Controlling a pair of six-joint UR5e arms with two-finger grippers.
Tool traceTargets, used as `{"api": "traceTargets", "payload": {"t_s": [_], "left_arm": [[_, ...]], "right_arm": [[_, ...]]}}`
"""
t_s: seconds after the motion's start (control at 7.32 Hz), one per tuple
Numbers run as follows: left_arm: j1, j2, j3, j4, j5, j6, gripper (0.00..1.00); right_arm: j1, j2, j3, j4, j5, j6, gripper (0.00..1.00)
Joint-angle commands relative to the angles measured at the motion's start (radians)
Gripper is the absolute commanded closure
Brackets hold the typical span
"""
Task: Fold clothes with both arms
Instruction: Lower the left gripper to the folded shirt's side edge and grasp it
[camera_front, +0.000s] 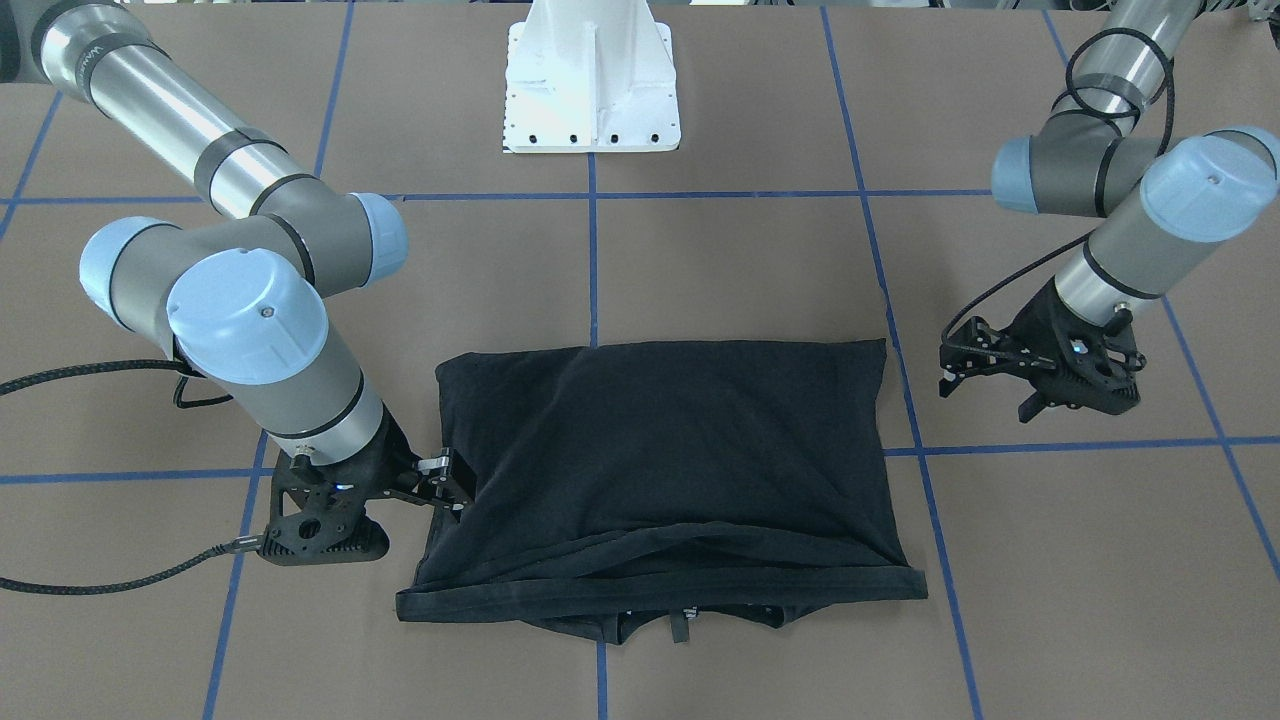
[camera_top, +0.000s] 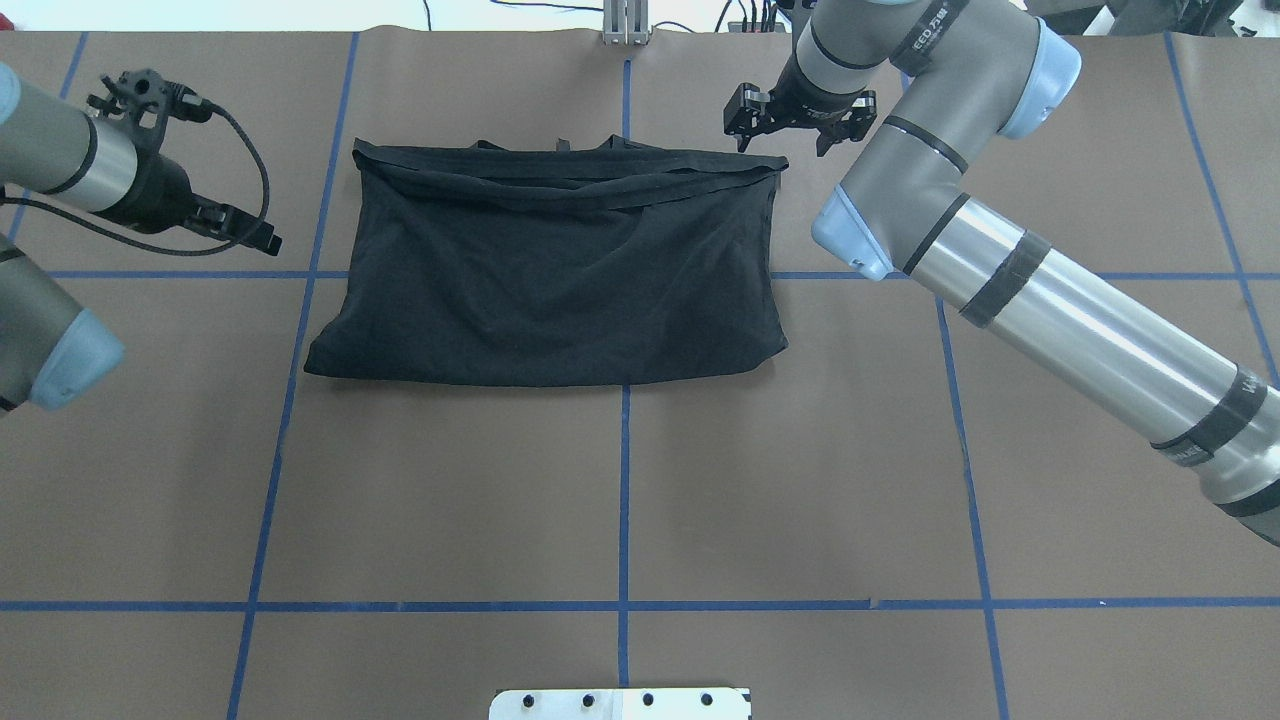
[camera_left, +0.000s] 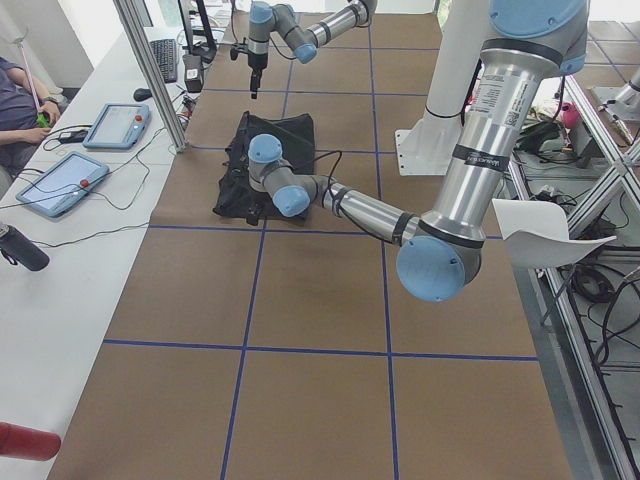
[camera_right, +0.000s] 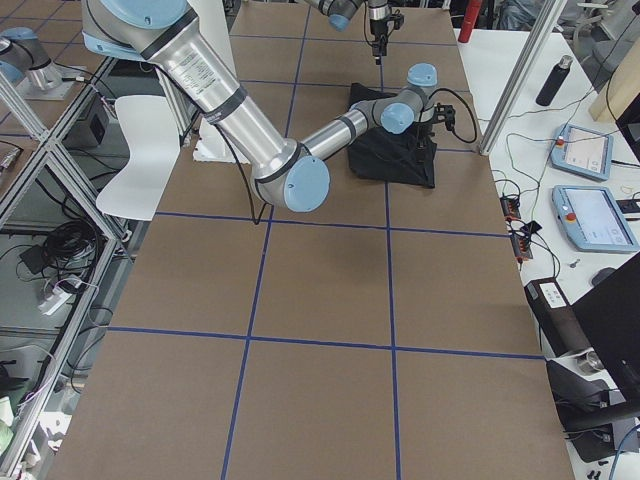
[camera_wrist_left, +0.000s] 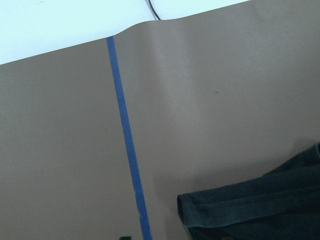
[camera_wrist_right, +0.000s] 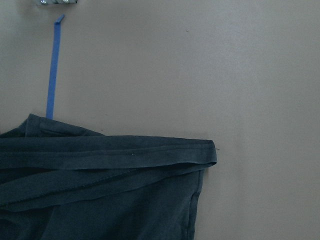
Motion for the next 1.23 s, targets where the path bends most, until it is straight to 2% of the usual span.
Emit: {"api": "traceTargets", "payload": {"t_s": [0.0, 0.27, 0.41, 0.55, 0.68, 0.82, 1.09], "left_arm": [[0.126, 0.059, 0.001, -0.18, 0.01, -0.2, 0.0], [0.173, 0.058, 0.005, -0.188, 0.028, -0.228, 0.0], [0.183, 0.056, 0.007, -0.188, 0.028, -0.229, 0.05], [0.184, 0.05, 0.008, -0.188, 0.028, -0.229, 0.22], [0.186, 0.049, 0.008, -0.188, 0.027, -0.231, 0.32], [0.186, 0.047, 0.013, -0.188, 0.027, -0.231, 0.36], [0.186, 0.046, 0.025, -0.188, 0.027, -0.228, 0.35]], "right_arm": [[-0.01, -0.005, 0.014, 0.002, -0.005, 0.001, 0.01], [-0.012, -0.006, 0.015, 0.002, -0.005, 0.004, 0.01], [-0.012, -0.005, 0.015, 0.002, -0.005, 0.004, 0.01], [-0.012, -0.005, 0.015, 0.002, -0.005, 0.004, 0.01], [-0.012, -0.006, 0.015, 0.002, -0.005, 0.004, 0.01], [-0.012, -0.009, 0.015, 0.002, -0.005, 0.004, 0.01], [-0.013, -0.009, 0.015, 0.002, -0.005, 0.004, 0.01]]}}
